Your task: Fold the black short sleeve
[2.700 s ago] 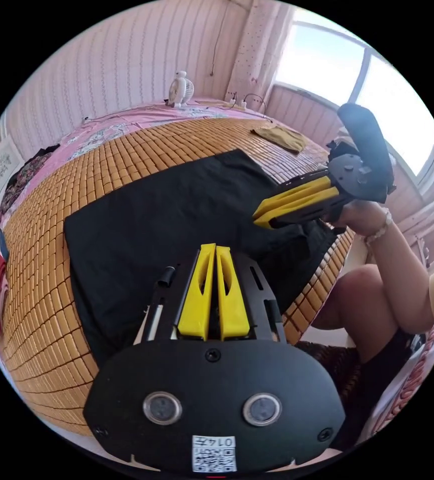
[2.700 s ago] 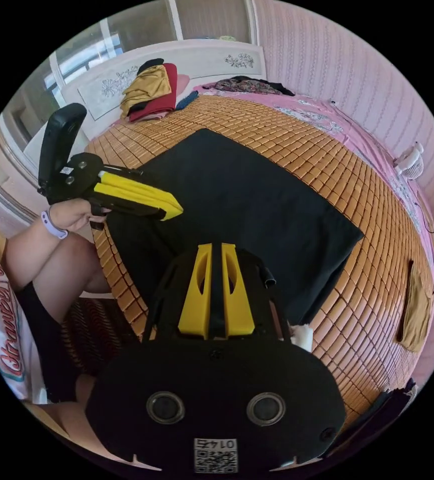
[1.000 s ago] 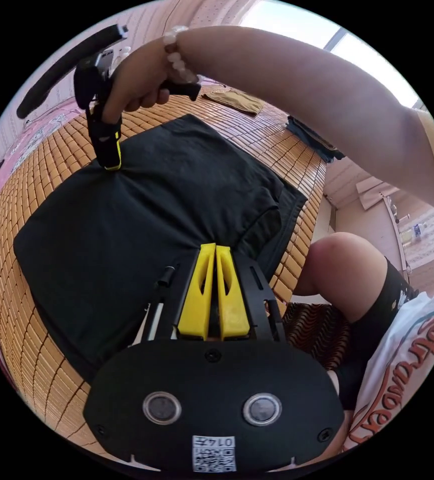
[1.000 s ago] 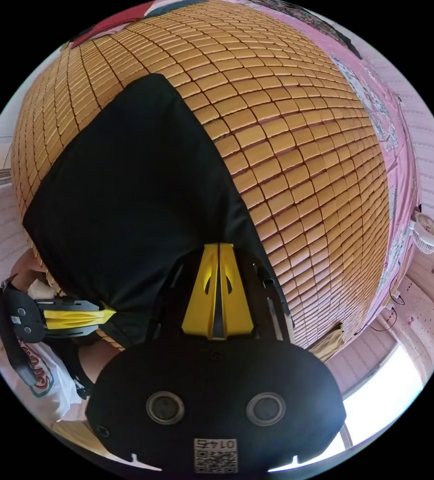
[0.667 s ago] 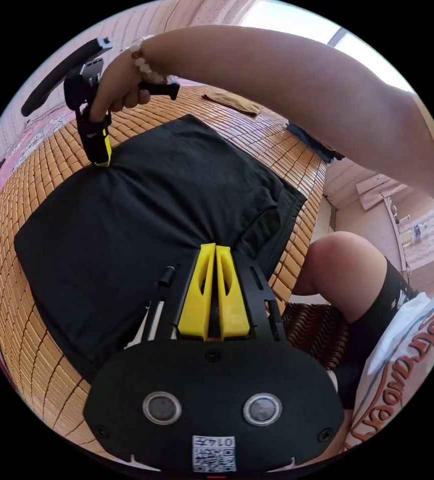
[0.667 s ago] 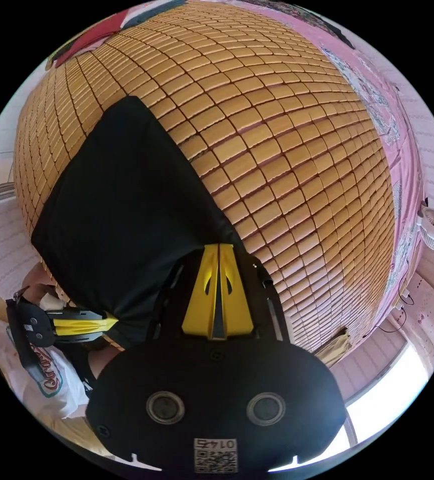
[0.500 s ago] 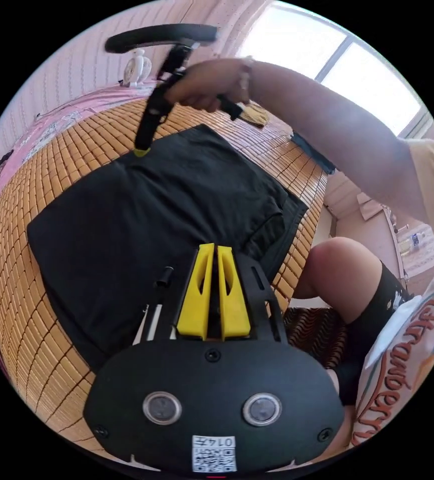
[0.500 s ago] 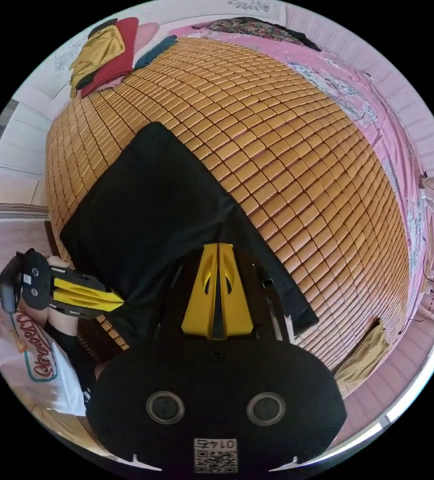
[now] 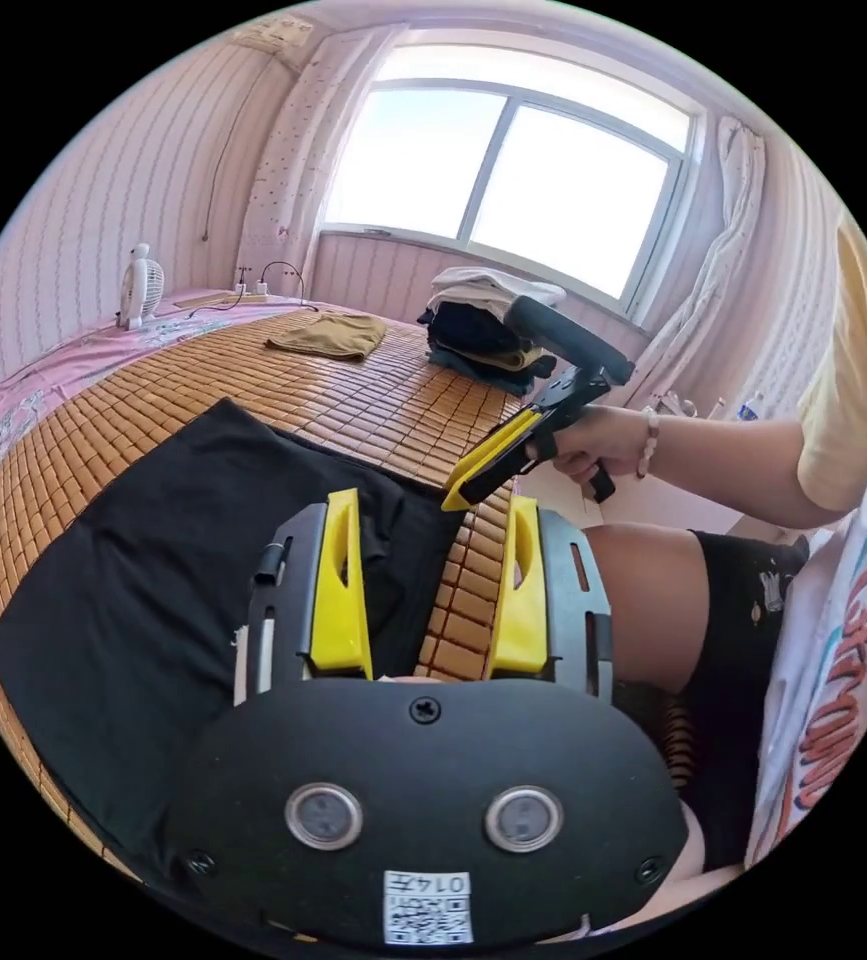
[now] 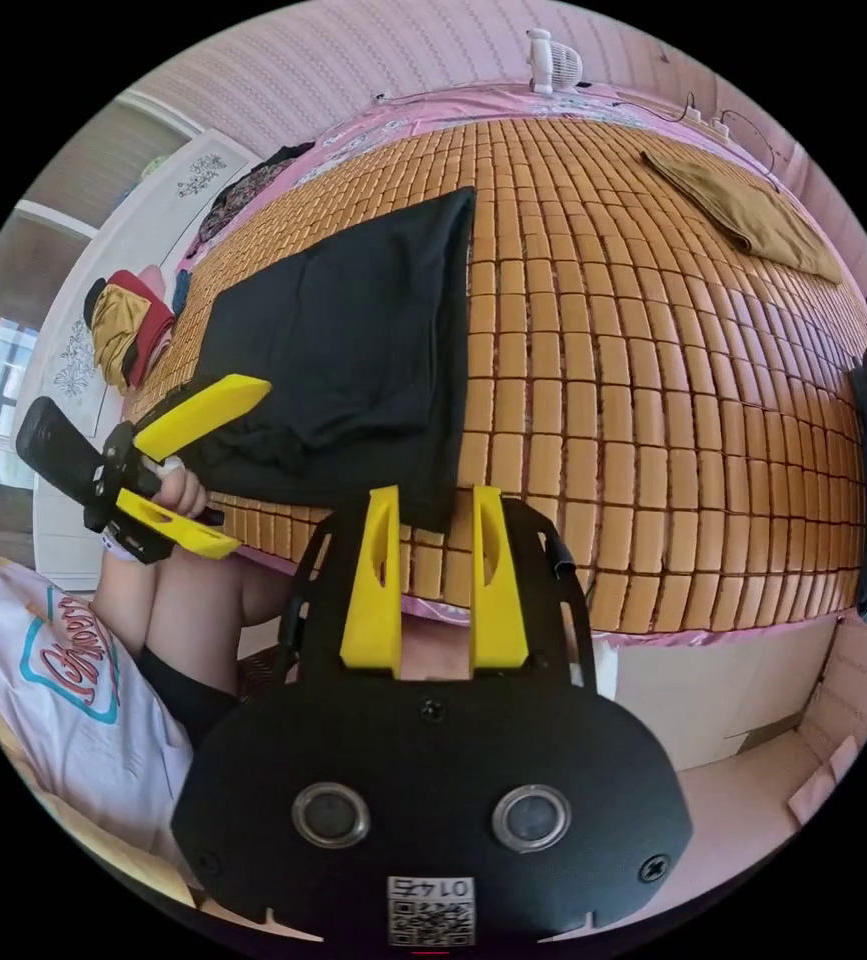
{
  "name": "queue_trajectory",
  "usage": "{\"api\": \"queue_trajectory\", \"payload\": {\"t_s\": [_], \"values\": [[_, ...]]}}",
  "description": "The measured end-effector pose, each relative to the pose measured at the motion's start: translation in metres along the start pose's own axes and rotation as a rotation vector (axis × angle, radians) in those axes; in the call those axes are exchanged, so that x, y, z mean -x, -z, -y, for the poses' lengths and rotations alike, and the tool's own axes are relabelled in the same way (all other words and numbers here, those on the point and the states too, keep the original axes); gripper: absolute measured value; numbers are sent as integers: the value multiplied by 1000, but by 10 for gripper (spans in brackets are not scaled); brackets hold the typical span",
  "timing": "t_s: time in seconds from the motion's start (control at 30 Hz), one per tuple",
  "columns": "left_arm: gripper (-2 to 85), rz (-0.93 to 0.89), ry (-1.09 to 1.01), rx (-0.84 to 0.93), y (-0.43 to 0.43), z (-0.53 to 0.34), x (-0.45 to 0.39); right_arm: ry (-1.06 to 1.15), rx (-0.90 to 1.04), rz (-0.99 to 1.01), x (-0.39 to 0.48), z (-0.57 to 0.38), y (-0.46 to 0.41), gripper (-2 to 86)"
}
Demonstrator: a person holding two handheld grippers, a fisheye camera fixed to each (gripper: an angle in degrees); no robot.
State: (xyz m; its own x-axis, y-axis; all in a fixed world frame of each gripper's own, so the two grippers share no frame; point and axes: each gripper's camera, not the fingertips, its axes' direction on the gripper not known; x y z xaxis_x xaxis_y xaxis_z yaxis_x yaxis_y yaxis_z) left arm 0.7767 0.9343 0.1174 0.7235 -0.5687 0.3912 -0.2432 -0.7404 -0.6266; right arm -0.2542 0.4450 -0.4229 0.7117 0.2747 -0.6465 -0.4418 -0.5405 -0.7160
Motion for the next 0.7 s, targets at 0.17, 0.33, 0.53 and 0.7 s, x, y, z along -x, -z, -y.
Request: {"api": "queue_trajectory", "payload": {"t_s": [0.17,0.33,0.53,0.7], "values": [[233,13,41,37,-36,12,-16,54,87,95,-38,-25,-29,3],[214,-6,119,57,-41,14,-8,75,-57,296,-79,-49,-17,2],[156,-5,187,72,-49,17,-3,66,-117,520,-117,-74,-45,8],[41,5,243,110,-54,18,-2,87,-90,557,-132,-97,-73,18]]}}
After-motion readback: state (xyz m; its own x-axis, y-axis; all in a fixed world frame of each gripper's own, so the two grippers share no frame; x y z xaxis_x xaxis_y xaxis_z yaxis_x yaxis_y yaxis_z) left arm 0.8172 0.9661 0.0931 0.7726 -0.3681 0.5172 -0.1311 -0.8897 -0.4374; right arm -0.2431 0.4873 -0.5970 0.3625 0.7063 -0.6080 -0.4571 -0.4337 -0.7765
